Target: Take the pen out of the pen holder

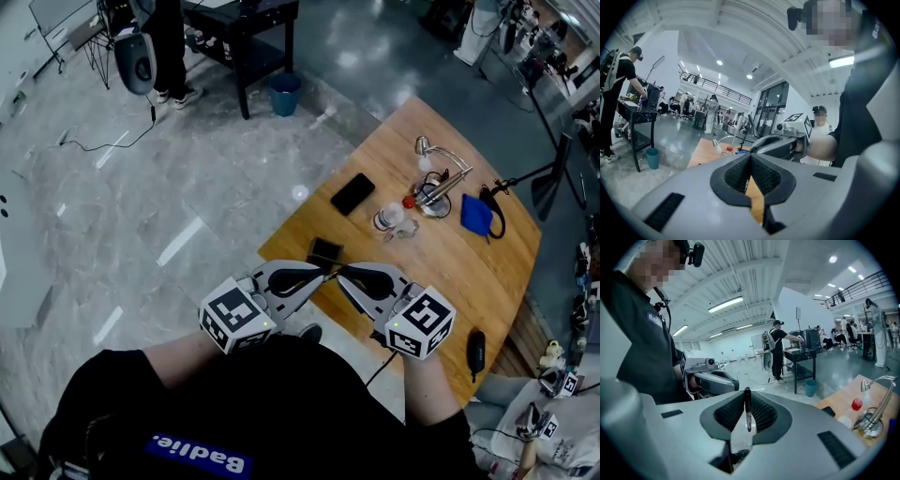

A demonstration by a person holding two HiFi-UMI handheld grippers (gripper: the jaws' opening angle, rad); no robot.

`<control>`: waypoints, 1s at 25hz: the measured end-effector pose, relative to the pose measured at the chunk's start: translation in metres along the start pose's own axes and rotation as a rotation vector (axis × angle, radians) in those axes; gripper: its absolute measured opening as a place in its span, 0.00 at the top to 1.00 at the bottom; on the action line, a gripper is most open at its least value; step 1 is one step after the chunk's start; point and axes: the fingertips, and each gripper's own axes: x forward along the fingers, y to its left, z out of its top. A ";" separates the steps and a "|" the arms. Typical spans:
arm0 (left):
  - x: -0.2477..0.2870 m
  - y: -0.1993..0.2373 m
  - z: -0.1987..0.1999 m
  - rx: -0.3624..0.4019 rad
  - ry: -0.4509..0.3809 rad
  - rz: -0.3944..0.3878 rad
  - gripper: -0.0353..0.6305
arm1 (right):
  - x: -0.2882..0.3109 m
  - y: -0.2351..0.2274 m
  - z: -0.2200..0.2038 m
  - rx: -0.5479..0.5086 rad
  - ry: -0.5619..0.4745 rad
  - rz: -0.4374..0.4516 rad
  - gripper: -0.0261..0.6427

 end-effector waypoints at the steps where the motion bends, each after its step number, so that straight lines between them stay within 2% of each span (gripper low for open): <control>1: 0.000 -0.001 0.000 0.001 0.001 -0.001 0.95 | -0.001 0.002 0.000 -0.001 -0.005 0.004 0.89; 7: 0.003 -0.004 -0.003 0.000 0.006 -0.006 0.95 | -0.003 0.010 -0.001 -0.005 -0.048 0.025 0.89; 25: 0.004 -0.008 -0.003 0.011 0.013 -0.001 0.95 | -0.007 0.010 -0.004 0.029 -0.099 0.009 0.89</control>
